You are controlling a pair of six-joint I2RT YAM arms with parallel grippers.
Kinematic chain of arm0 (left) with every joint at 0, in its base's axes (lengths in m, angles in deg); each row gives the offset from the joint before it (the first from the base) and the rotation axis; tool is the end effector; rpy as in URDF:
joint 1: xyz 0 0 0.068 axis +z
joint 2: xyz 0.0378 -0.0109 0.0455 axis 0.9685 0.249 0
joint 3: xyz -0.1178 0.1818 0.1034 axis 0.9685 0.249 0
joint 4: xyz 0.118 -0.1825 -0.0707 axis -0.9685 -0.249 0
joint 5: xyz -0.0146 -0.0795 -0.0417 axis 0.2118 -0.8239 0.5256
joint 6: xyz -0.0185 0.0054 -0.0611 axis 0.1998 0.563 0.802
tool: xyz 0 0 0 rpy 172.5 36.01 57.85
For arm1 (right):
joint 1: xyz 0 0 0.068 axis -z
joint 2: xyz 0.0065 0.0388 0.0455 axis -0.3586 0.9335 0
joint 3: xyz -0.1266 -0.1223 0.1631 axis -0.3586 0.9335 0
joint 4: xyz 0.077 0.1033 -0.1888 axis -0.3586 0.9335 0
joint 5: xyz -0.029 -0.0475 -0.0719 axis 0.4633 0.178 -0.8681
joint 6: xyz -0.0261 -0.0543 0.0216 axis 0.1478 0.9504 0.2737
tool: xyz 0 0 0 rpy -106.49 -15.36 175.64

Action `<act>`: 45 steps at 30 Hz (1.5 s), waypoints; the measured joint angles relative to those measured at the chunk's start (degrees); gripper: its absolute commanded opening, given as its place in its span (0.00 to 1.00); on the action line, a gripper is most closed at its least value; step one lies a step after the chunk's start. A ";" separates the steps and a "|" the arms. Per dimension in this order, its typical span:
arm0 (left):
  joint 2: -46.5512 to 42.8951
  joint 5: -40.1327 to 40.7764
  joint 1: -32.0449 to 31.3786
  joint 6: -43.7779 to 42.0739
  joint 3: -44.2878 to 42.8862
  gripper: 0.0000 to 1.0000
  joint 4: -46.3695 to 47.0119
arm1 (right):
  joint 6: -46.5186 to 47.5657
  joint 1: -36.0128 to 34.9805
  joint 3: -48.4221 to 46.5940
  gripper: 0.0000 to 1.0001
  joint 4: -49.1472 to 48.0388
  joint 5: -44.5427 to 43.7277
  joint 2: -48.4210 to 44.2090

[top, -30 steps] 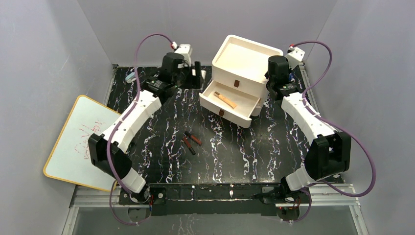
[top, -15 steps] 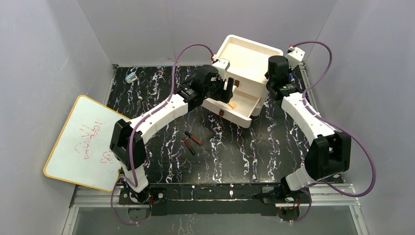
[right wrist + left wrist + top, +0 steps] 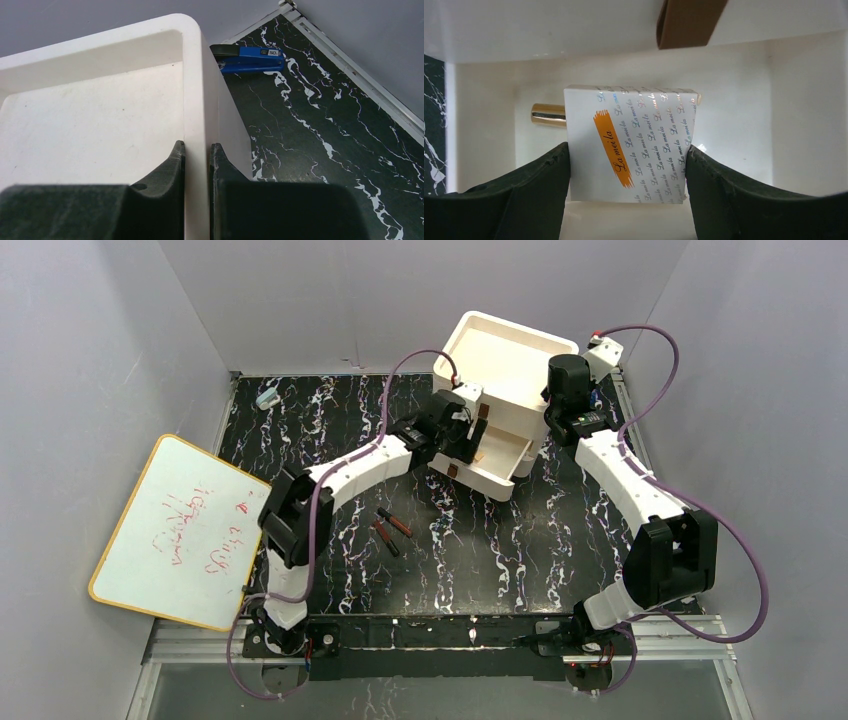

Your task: Organize the makeup

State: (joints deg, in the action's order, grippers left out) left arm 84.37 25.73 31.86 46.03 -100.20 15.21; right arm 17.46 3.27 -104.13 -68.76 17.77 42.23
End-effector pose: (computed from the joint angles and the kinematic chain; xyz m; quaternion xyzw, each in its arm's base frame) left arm 0.3145 -0.2933 0.2598 0.2382 0.8191 -0.1827 0.4889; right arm 0.3272 0.0721 0.3126 0.2794 0.7434 -0.0222 0.6073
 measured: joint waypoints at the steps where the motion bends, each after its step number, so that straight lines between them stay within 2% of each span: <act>1: 0.98 0.22 0.00 -0.11 0.00 0.00 -0.17 | 0.00 0.00 0.00 0.01 -0.02 0.00 0.00; 2: 1.88 0.39 0.00 -0.28 -0.02 0.04 -0.50 | 0.00 0.00 0.00 0.01 -0.02 0.00 0.00; 3: 2.58 0.63 -0.02 -0.94 -0.26 0.16 -0.81 | 0.04 0.00 0.02 0.01 0.02 0.00 0.00; 4: 3.08 0.81 -0.02 -1.03 -1.01 0.41 -1.31 | 0.04 0.00 0.07 0.01 0.02 0.07 0.00; 5: 3.67 0.85 -0.02 -1.03 -2.01 0.77 -2.05 | 0.04 0.00 0.07 0.01 -0.11 0.17 0.02; 6: 4.13 1.14 -0.02 -1.05 -3.19 0.90 -2.97 | 0.09 0.00 0.04 0.01 -0.20 0.17 0.04; 7: 4.57 1.53 -0.02 -1.03 -4.24 0.93 -3.54 | 0.09 0.00 0.07 0.01 -0.17 0.22 0.04; 11: 4.02 3.34 -0.02 -0.85 -4.98 0.98 -3.50 | 0.20 0.00 0.07 0.01 -0.22 0.22 0.07; 15: -1.73 5.25 -0.02 -0.63 1.36 0.98 0.35 | 0.24 0.00 0.22 0.01 -0.44 0.22 0.07; 19: -14.21 5.49 -0.22 0.35 10.54 0.99 4.02 | 0.28 0.00 0.44 0.01 -0.85 0.22 0.04; 22: -27.58 4.79 -0.90 1.57 18.62 0.98 8.11 | 0.39 0.00 0.44 0.01 -0.92 0.22 0.07; 27: -39.39 2.64 -2.69 3.52 29.90 0.98 13.33 | 0.48 -0.02 0.44 0.01 -0.98 0.22 0.24; 33: -35.45 0.52 -5.29 6.71 46.07 0.98 18.93 | 0.48 -0.02 0.42 0.01 -0.98 0.22 0.26; 36: -32.33 0.57 -6.62 8.24 50.56 0.99 19.96 | 0.48 -0.02 0.42 0.01 -0.98 0.22 0.26; 40: -28.98 1.38 -7.54 8.79 49.88 0.98 24.59 | 0.50 -0.02 0.42 0.01 -0.98 0.22 0.26; 45: -21.62 1.68 -7.89 8.24 42.86 0.98 29.05 | 0.61 -0.02 0.42 0.01 -0.98 0.20 0.26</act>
State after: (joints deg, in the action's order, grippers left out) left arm 62.75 27.41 23.97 54.27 -57.34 44.26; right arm 18.08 3.25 -103.72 -69.74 17.96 42.49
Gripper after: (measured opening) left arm 0.983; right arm 0.189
